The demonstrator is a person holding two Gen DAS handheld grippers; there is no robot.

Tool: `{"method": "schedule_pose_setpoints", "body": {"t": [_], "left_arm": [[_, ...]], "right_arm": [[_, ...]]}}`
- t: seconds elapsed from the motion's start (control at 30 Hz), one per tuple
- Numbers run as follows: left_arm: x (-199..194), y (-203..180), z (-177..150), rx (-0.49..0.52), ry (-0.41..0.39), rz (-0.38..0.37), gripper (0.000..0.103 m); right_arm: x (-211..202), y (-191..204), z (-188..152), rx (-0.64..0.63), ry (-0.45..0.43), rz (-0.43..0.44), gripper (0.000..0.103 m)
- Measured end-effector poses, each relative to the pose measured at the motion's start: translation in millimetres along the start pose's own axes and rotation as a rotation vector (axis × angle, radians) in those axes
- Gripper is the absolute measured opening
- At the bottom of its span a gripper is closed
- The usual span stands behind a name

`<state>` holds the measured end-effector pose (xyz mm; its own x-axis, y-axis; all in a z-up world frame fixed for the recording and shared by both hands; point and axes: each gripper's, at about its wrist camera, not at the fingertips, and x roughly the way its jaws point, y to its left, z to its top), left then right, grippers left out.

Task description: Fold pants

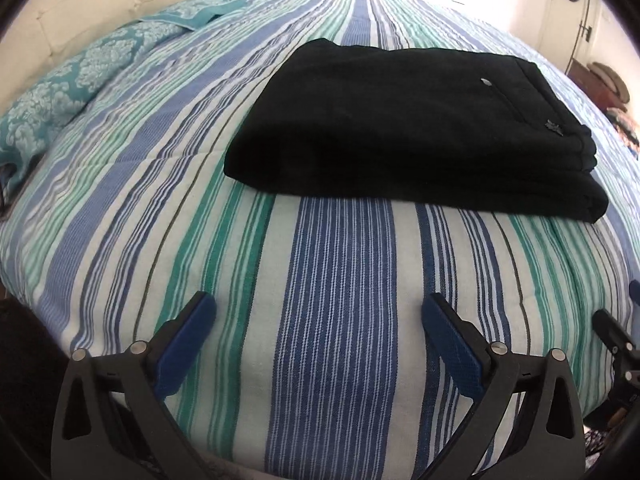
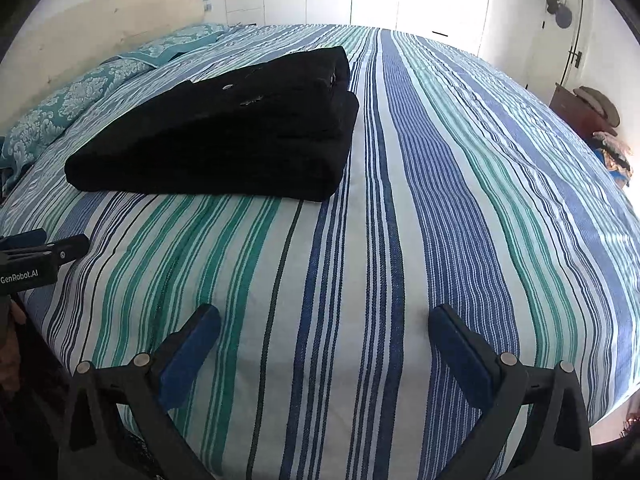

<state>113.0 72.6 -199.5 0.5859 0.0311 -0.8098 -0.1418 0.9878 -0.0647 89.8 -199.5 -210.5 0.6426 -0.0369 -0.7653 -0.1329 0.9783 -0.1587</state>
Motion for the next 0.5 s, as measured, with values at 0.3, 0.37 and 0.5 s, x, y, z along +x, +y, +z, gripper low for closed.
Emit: {"method": "schedule_pose_setpoints", "body": {"t": [0.3,0.37,0.5], "left_arm": [[8.0,7.9,6.4,0.001,0.053,-0.015,0.103],[8.6,9.1,6.1,0.002,0.047,-0.016,0.103],[7.6,10.0,5.1,0.025,0.060,-0.035,0.103]], "right_arm": [[-0.8,17.4,3.3,0.031,0.045,-0.075,0.103],[-0.5,15.1,2.5,0.030,0.043,-0.066,0.103],[-0.1,13.6,3.5,0.027,0.048,-0.063,0.103]]}}
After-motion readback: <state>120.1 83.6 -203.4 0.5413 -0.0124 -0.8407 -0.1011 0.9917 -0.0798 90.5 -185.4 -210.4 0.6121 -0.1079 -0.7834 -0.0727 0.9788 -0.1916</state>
